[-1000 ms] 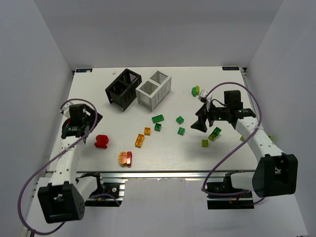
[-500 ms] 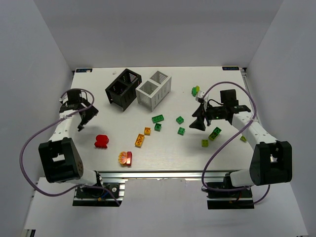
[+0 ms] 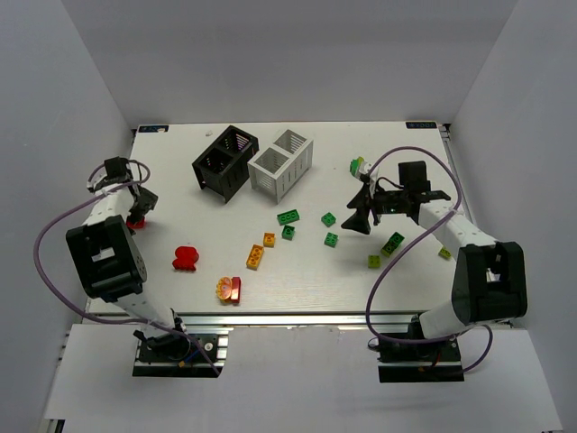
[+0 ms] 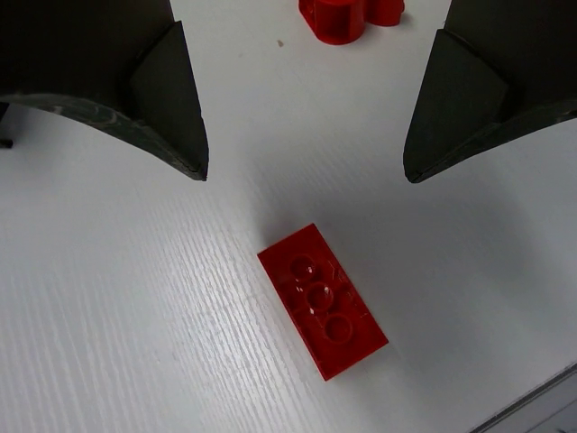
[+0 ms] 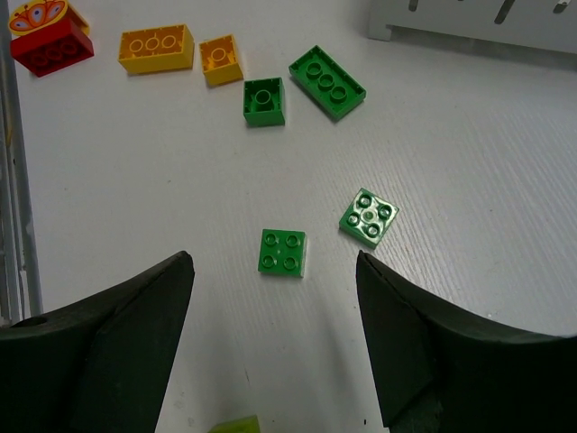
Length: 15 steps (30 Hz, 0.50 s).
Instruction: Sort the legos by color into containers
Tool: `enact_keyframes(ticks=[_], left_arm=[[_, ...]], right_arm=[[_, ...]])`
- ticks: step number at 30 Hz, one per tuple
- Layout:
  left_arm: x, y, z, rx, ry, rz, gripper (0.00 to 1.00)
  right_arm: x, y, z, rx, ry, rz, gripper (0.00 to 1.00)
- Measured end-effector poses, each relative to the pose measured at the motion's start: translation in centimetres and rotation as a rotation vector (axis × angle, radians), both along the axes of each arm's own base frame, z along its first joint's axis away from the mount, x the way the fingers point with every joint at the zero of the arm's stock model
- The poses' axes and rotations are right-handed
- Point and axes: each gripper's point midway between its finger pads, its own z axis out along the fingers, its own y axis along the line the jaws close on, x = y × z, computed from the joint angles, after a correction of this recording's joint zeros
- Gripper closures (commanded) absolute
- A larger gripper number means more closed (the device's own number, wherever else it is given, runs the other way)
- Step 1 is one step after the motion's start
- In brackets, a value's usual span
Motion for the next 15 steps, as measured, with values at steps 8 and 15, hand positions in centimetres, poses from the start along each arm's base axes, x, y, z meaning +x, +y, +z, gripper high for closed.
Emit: enact_keyframes(ticks=[8, 15], left_arm=[[1.3, 1.2, -2.5, -0.037, 0.006, 0.094, 0.03], [2.9, 2.2, -4.0, -0.051, -0.008, 0.141, 0.13]], right_arm=[[0.2, 0.1, -0.8, -0.003, 0.02, 0.004, 0.22], [0.6, 0.1, -0.6, -0.006, 0.017, 0.007, 0.22]])
